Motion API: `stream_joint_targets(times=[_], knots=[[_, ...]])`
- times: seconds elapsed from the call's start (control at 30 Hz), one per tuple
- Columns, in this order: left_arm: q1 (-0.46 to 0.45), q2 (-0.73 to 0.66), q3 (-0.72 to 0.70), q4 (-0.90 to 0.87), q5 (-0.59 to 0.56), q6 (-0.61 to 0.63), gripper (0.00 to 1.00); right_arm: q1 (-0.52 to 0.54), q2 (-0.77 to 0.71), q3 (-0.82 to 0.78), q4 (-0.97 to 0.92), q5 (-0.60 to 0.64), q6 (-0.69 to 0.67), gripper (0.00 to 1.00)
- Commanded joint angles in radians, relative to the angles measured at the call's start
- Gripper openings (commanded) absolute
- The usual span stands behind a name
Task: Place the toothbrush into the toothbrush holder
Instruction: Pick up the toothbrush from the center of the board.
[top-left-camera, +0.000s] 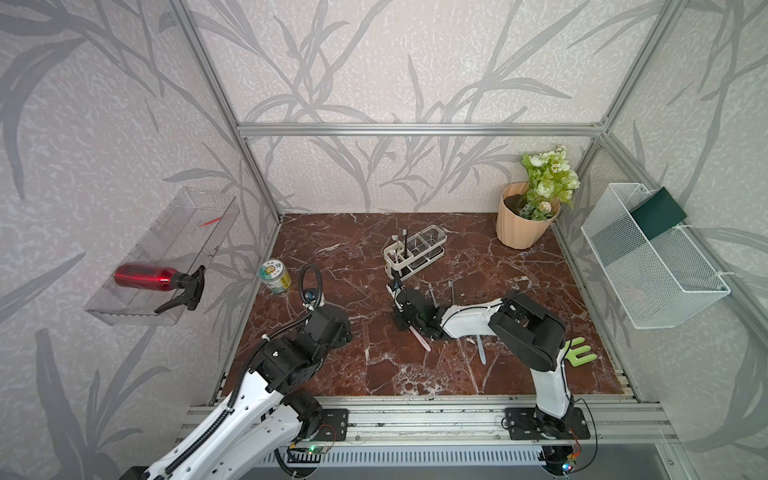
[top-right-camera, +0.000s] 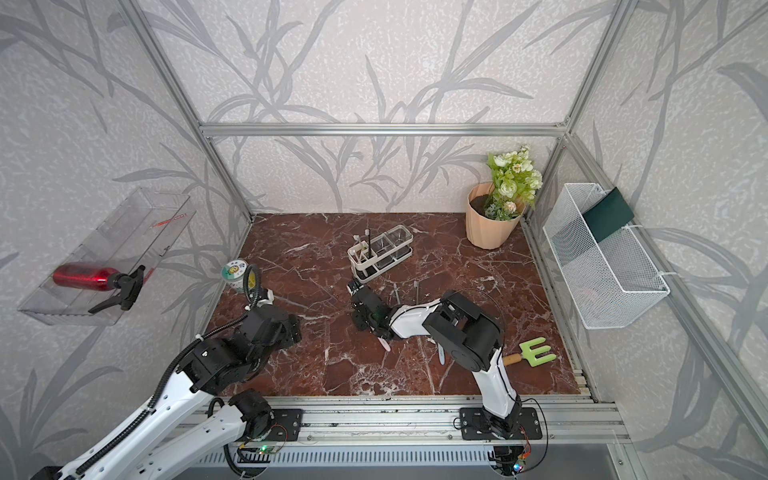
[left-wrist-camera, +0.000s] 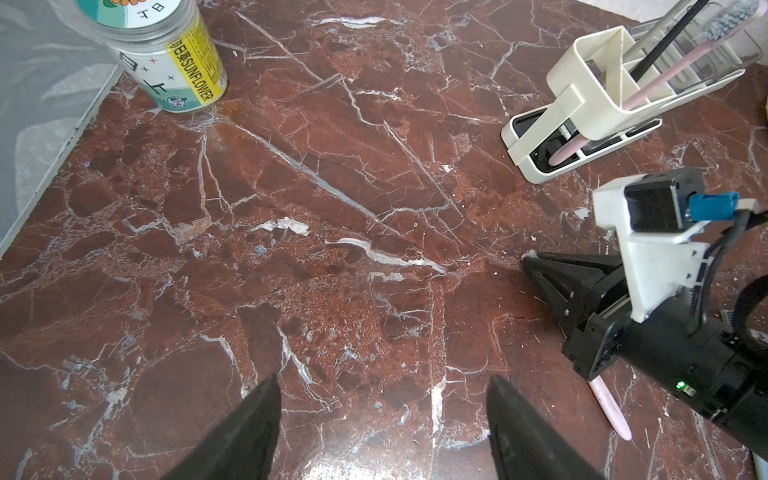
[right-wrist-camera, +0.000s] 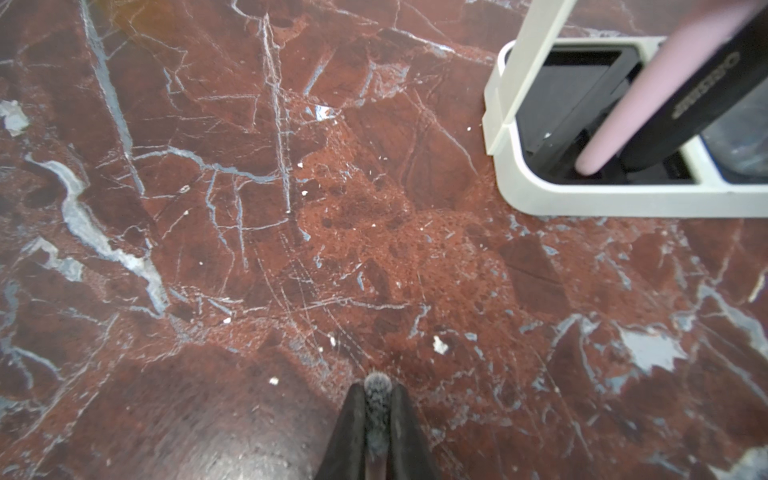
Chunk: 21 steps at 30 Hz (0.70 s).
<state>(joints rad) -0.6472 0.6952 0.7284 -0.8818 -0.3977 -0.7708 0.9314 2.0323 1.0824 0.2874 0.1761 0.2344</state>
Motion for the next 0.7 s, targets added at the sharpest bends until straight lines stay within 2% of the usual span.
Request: stream_joint_targets(times=[0.0, 0.23, 0.43, 0.67], knots=[[-0.006, 0.013, -0.008, -0.004, -0.017, -0.012, 0.77, 0.002, -0.020, 0.003, -0.113, 0.008, -0.006, 0.00], [-0.005, 0.029, -0.012, 0.016, 0.018, -0.006, 0.77, -0.038, -0.109, 0.009, -0.129, -0.040, 0.037, 0.00], [-0.005, 0.031, -0.042, 0.095, 0.111, 0.007, 0.76, -0.085, -0.186, 0.006, -0.132, -0.118, 0.097, 0.00], [-0.006, 0.075, -0.070, 0.198, 0.204, -0.002, 0.75, -0.127, -0.227, 0.002, -0.143, -0.150, 0.124, 0.00]])
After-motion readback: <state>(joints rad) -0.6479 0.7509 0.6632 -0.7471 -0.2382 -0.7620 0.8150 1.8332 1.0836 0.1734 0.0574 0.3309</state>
